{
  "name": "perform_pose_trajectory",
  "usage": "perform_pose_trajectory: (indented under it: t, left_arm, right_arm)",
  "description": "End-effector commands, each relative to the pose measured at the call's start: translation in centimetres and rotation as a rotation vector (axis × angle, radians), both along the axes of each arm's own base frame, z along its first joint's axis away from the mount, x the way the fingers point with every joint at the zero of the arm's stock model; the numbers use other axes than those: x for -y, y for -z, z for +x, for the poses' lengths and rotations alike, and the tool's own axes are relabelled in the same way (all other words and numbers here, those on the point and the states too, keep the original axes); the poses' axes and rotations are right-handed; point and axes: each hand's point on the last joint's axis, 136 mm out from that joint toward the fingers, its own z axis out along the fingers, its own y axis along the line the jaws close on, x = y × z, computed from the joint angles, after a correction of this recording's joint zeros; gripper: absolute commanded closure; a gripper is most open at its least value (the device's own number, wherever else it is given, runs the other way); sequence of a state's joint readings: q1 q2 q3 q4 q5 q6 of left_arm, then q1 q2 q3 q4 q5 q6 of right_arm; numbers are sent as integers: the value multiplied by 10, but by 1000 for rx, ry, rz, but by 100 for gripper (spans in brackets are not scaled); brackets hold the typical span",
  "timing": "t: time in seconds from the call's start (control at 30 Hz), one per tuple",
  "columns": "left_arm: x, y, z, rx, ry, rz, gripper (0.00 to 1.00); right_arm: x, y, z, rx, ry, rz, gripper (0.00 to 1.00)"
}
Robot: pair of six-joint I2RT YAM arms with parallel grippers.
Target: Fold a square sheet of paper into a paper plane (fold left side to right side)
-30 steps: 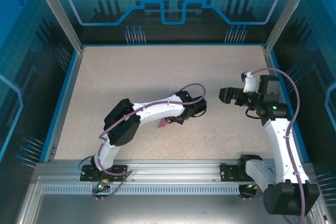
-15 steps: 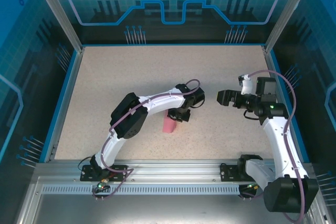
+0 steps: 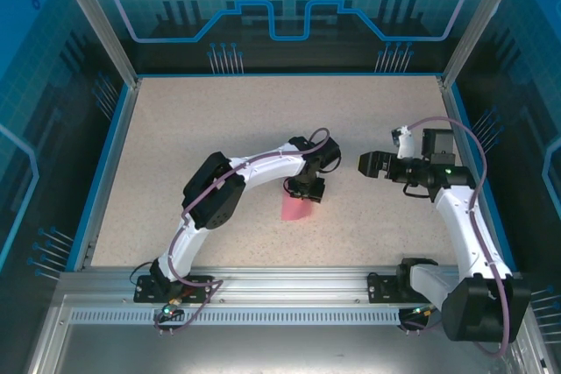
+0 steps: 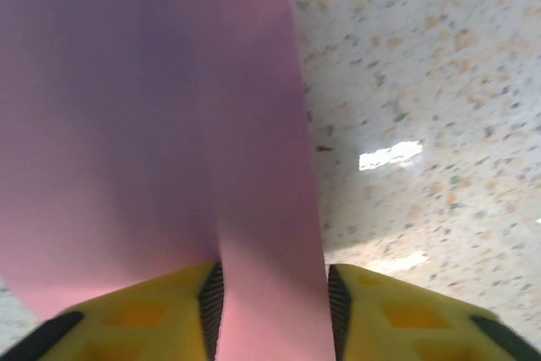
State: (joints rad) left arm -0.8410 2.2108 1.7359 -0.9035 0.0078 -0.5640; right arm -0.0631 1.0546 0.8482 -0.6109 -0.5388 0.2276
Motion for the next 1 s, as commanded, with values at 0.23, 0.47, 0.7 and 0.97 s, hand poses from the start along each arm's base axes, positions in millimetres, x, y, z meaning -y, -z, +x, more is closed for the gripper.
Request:
perform_pose_trajectory:
  t: [0.23,0.47,0.7,0.97]
  left_arm:
    - [14,-60,14,74,-28,-314,44]
    - [-42,-81,21,186,-174,-431,42]
    - [-88,-61,10,141,-315,-568,41]
    - [-90,-35,-1,74,-336,-590,41]
  right_arm:
    - [-32,30,-3,-114,-108,-30,1]
    - [-89,66,3,-184,-238,-56,18]
    - [-145,93,41,-202,-324,-73,42]
    - [-161,129,76,-253,-315,-135,45]
